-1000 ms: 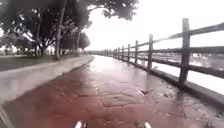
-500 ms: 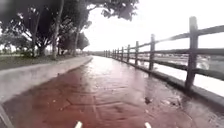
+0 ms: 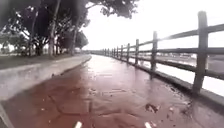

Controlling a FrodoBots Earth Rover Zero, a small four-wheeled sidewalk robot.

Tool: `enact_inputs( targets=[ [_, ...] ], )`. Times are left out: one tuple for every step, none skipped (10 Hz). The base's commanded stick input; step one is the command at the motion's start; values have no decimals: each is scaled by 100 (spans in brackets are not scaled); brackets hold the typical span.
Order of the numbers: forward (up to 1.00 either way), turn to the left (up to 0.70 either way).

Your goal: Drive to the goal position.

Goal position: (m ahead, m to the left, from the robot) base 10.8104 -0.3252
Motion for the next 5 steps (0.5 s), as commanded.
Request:
enact_inputs(
  targets=[
    [50,0],
    [50,0],
    [50,0],
    [50,0],
    [50,0]
  ],
)
